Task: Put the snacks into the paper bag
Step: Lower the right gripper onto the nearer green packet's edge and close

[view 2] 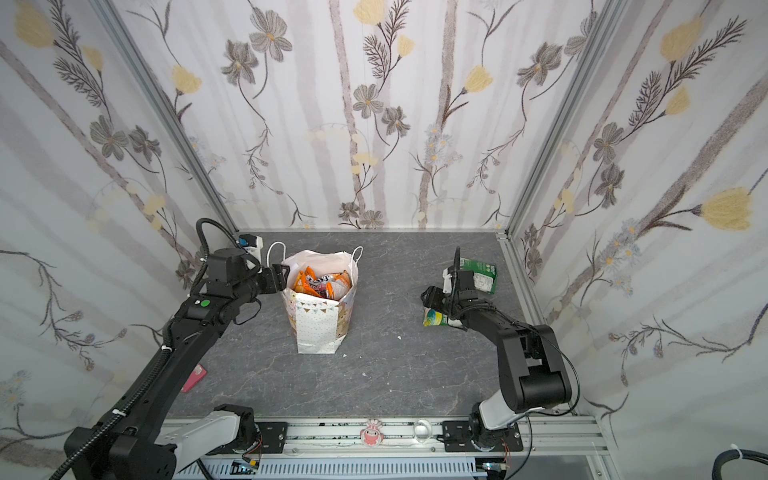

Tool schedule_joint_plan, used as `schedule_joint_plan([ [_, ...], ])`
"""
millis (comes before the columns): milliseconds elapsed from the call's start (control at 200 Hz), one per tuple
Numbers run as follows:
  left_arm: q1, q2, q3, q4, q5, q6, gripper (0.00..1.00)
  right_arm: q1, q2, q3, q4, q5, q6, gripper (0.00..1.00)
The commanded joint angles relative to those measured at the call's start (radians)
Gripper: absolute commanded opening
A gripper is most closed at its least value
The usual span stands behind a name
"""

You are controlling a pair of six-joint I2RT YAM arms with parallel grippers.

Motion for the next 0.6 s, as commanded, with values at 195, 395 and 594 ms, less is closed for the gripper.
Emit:
schedule_joint_plan([
  [195, 0.002, -0.011, -0.002, 0.033, 0.023, 0.0, 0.72, -0.06, -0.257, -0.097, -0.017, 0.185, 0.048, 0.76],
  [395, 0.002, -0.012, -0.005, 0.035, 0.031, -0.003, 0.72, -0.192, -0.264, -0.193, -0.021, 0.208, 0.032, 0.79],
  [594, 0.002, -0.013, -0.01, 0.039, 0.035, -0.005, 0.72, -0.231, -0.136, -0.194, -0.006, 0.158, 0.013, 0.79],
])
